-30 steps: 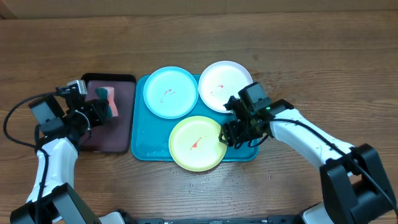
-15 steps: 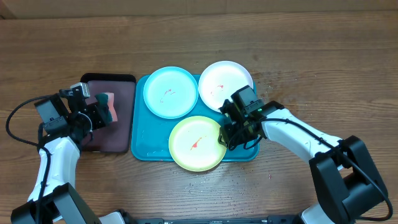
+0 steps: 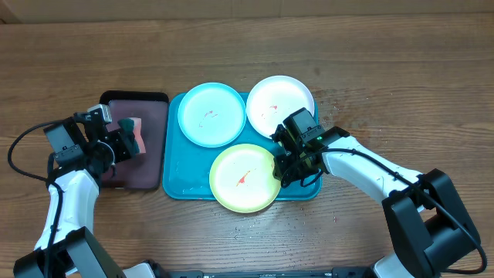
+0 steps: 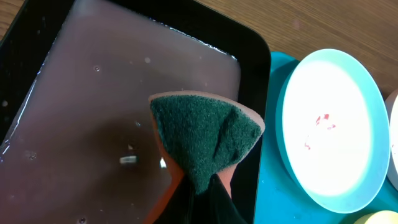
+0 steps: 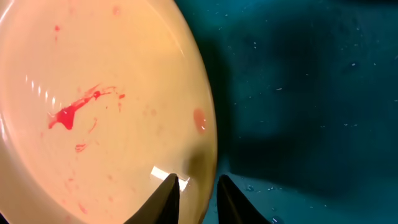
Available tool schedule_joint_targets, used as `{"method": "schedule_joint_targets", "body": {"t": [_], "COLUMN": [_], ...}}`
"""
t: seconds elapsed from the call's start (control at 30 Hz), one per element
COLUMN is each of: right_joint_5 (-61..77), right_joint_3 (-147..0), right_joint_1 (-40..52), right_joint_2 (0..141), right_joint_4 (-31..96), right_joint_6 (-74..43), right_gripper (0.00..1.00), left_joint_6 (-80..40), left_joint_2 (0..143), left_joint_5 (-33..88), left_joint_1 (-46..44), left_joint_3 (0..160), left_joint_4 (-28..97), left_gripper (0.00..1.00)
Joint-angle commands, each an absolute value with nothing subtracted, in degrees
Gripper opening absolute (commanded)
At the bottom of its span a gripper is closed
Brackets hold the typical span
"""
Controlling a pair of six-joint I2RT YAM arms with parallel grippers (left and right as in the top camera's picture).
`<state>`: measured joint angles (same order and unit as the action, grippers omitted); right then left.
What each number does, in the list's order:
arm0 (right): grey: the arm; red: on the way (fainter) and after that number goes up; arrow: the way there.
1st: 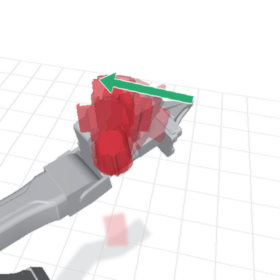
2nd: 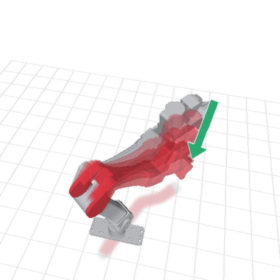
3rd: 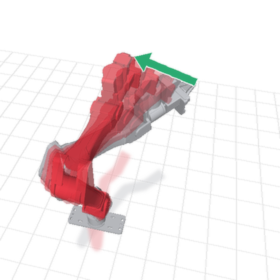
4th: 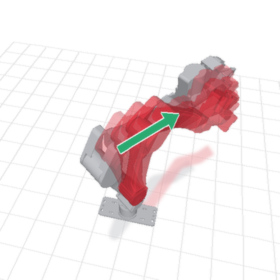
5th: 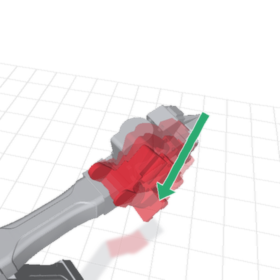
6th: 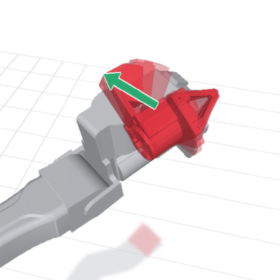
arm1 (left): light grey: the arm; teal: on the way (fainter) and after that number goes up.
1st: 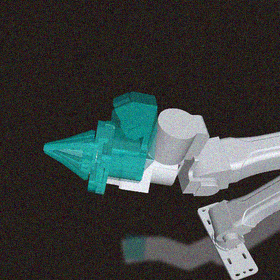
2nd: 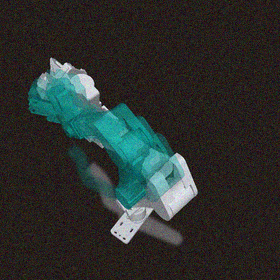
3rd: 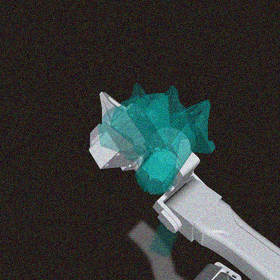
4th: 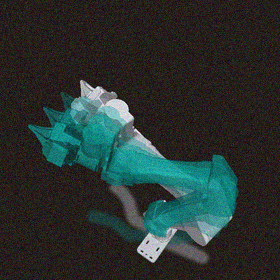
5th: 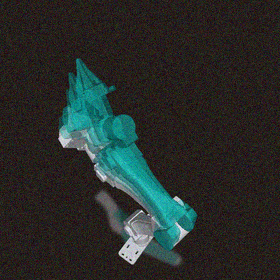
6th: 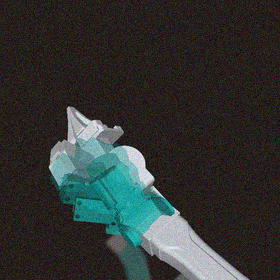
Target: Clean dirty plates on tray and stack at the side
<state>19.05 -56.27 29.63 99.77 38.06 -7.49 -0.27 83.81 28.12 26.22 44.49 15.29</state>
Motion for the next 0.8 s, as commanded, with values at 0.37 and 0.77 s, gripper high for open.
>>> {"method": "schedule_joint_targets", "body": {"t": [0.37, 0.77], "right_joint_5": [18.0, 16.3], "right_joint_3": [-57.3, -57.3], "right_joint_1": [29.6, 29.6], "right_joint_2": [99.9, 99.9], "right_joint_4": [38.0, 38.6], "right_joint_6": [-7.7, -7.7], "right_gripper": [0.05, 0.04], "left_joint_6": [0.2, -1.0], "left_joint_2": [84.1, 84.1], "left_joint_5": [19.9, 26.9], "left_joint_1": [20.0, 4.2], "left_joint_3": [44.2, 47.1], "left_joint_4": [16.0, 21.7], "left_gripper": [0.04, 0.04]}}
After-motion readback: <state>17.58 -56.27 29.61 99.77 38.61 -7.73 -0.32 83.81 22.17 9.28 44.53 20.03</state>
